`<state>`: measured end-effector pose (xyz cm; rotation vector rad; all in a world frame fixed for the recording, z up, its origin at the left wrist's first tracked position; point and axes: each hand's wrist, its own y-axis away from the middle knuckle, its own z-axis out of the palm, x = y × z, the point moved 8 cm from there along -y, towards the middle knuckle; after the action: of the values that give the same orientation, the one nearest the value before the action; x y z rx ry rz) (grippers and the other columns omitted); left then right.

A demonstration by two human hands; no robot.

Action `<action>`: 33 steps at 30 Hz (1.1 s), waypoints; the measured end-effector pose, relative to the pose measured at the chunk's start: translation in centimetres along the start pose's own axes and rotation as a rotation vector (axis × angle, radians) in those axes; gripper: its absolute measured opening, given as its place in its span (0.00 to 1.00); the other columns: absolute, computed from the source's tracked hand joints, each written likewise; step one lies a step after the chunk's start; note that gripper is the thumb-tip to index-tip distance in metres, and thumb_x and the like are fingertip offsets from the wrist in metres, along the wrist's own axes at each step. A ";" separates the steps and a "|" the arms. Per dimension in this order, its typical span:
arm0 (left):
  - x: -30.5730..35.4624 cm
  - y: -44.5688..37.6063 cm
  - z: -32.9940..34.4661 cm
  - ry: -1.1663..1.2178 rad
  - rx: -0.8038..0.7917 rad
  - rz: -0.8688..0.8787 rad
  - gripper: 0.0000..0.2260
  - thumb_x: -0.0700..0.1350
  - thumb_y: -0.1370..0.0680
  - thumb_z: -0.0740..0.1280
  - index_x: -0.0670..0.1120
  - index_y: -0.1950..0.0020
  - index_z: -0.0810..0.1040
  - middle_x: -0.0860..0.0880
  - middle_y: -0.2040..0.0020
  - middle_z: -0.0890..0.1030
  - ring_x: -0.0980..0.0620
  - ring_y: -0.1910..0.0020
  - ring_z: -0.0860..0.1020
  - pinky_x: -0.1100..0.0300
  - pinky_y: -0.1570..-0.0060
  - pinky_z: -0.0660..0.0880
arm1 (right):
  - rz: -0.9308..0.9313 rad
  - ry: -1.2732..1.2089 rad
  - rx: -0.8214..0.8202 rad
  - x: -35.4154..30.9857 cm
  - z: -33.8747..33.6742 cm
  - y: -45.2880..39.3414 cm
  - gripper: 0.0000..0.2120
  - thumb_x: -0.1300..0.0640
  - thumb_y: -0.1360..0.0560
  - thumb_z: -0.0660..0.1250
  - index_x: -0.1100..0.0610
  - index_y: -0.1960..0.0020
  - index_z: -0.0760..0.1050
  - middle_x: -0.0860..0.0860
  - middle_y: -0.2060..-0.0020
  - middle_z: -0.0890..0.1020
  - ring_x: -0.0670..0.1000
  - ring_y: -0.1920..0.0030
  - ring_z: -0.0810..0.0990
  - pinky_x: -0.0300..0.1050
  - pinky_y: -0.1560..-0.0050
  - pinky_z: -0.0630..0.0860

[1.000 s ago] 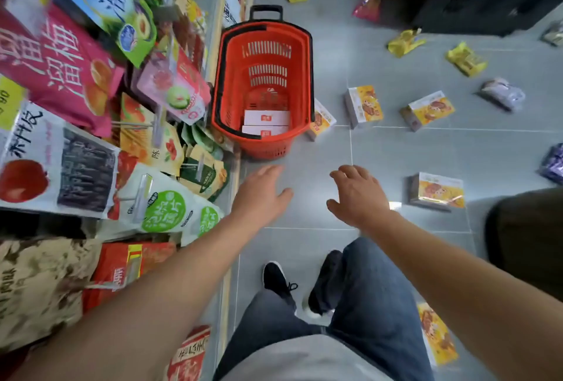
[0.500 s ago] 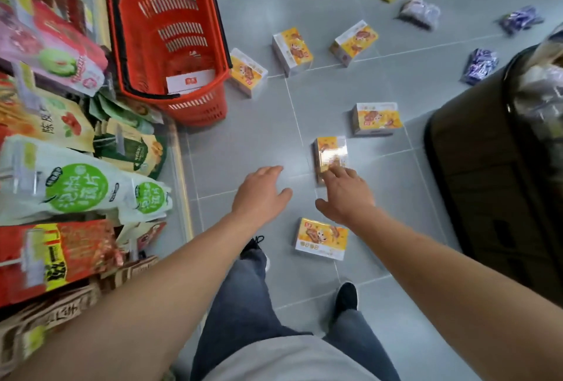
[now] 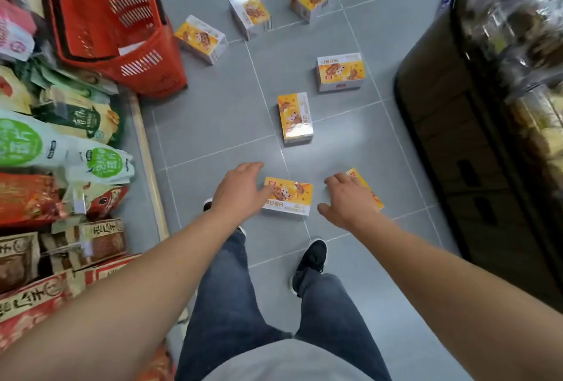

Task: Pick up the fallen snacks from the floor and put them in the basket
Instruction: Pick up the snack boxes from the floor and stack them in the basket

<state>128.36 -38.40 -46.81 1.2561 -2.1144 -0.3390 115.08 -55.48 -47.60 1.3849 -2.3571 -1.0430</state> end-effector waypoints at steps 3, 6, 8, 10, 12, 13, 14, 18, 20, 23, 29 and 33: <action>1.1 1.2 2.2 -0.018 -0.026 0.005 0.26 0.51 0.23 0.67 0.45 0.27 0.69 0.43 0.29 0.72 0.41 0.31 0.71 0.51 0.33 0.68 | 0.018 -0.029 -0.014 2.4 2.3 1.2 0.30 0.44 0.23 0.65 0.55 0.25 0.64 0.53 0.28 0.68 0.58 0.28 0.65 0.51 0.31 0.67; 1.2 1.5 4.4 -0.019 -0.050 0.003 0.24 0.48 0.23 0.67 0.45 0.28 0.71 0.43 0.31 0.73 0.42 0.33 0.72 0.53 0.35 0.69 | 0.038 -0.063 -0.058 3.5 4.8 1.4 0.30 0.44 0.23 0.65 0.55 0.25 0.64 0.53 0.28 0.68 0.58 0.29 0.66 0.52 0.32 0.68; 0.8 1.4 6.1 -0.018 -0.077 -0.007 0.25 0.48 0.23 0.67 0.45 0.27 0.70 0.43 0.30 0.73 0.43 0.32 0.71 0.54 0.35 0.68 | 0.056 -0.094 -0.085 4.0 6.5 1.3 0.29 0.45 0.23 0.65 0.55 0.26 0.65 0.53 0.29 0.68 0.58 0.29 0.66 0.53 0.32 0.68; 0.1 0.9 8.0 -0.010 -0.104 -0.025 0.26 0.49 0.23 0.67 0.45 0.26 0.68 0.43 0.30 0.73 0.43 0.32 0.71 0.54 0.35 0.68 | 0.071 -0.113 -0.102 4.4 8.1 0.8 0.29 0.45 0.23 0.65 0.55 0.26 0.65 0.54 0.29 0.69 0.59 0.29 0.66 0.53 0.32 0.69; -1.0 0.3 9.9 -0.006 -0.134 -0.052 0.27 0.50 0.23 0.66 0.45 0.25 0.67 0.43 0.29 0.71 0.43 0.31 0.70 0.53 0.34 0.67 | 0.082 -0.126 -0.136 4.5 9.8 -0.2 0.29 0.45 0.23 0.65 0.56 0.25 0.64 0.54 0.29 0.68 0.59 0.29 0.66 0.53 0.32 0.69; -1.5 -0.1 10.9 -0.002 -0.146 -0.060 0.27 0.51 0.23 0.66 0.45 0.25 0.67 0.43 0.28 0.71 0.42 0.31 0.70 0.53 0.34 0.67 | 0.094 -0.145 -0.145 4.5 10.8 -0.9 0.30 0.45 0.23 0.65 0.56 0.25 0.64 0.54 0.28 0.68 0.60 0.29 0.66 0.53 0.32 0.69; -2.0 -0.4 11.8 0.009 -0.157 -0.070 0.27 0.51 0.23 0.66 0.45 0.25 0.67 0.43 0.28 0.71 0.43 0.30 0.70 0.54 0.34 0.67 | 0.106 -0.171 -0.148 4.6 11.7 -1.5 0.31 0.45 0.23 0.65 0.56 0.24 0.63 0.54 0.28 0.67 0.60 0.28 0.66 0.53 0.32 0.69; -4.4 -3.0 15.4 0.049 -0.182 -0.108 0.27 0.51 0.23 0.66 0.46 0.25 0.67 0.44 0.28 0.72 0.43 0.31 0.70 0.54 0.34 0.67 | 0.152 -0.247 -0.148 4.6 15.2 -5.1 0.32 0.45 0.23 0.66 0.55 0.23 0.62 0.54 0.27 0.66 0.58 0.28 0.67 0.53 0.33 0.71; -6.1 -4.6 17.6 0.059 -0.184 -0.122 0.26 0.51 0.23 0.66 0.46 0.26 0.68 0.43 0.30 0.73 0.44 0.31 0.71 0.54 0.34 0.67 | 0.156 -0.274 -0.157 4.3 17.5 -7.3 0.32 0.45 0.23 0.66 0.56 0.24 0.64 0.54 0.28 0.68 0.58 0.30 0.69 0.52 0.35 0.72; -9.1 -7.3 21.7 0.084 -0.210 -0.167 0.26 0.51 0.23 0.66 0.45 0.26 0.69 0.43 0.30 0.73 0.44 0.30 0.70 0.54 0.33 0.65 | 0.167 -0.307 -0.190 3.9 22.0 -11.4 0.31 0.46 0.23 0.66 0.56 0.25 0.65 0.54 0.29 0.68 0.59 0.31 0.70 0.52 0.36 0.72; -15.0 -13.6 30.1 0.090 -0.260 -0.218 0.28 0.51 0.24 0.66 0.47 0.25 0.67 0.45 0.29 0.72 0.44 0.31 0.70 0.55 0.34 0.66 | 0.217 -0.399 -0.205 5.0 31.1 -19.8 0.32 0.47 0.24 0.67 0.56 0.24 0.64 0.55 0.28 0.68 0.58 0.31 0.70 0.52 0.35 0.71; -19.0 -19.6 35.7 0.093 -0.234 -0.238 0.27 0.51 0.24 0.68 0.47 0.26 0.68 0.44 0.33 0.75 0.43 0.33 0.72 0.56 0.38 0.68 | 0.269 -0.481 -0.162 6.8 36.8 -26.3 0.32 0.49 0.25 0.69 0.57 0.25 0.64 0.56 0.30 0.70 0.58 0.32 0.72 0.50 0.35 0.70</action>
<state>125.14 -35.72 -91.62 1.3563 -1.7921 -0.6011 110.66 -52.02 -93.01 0.7940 -2.6039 -1.5764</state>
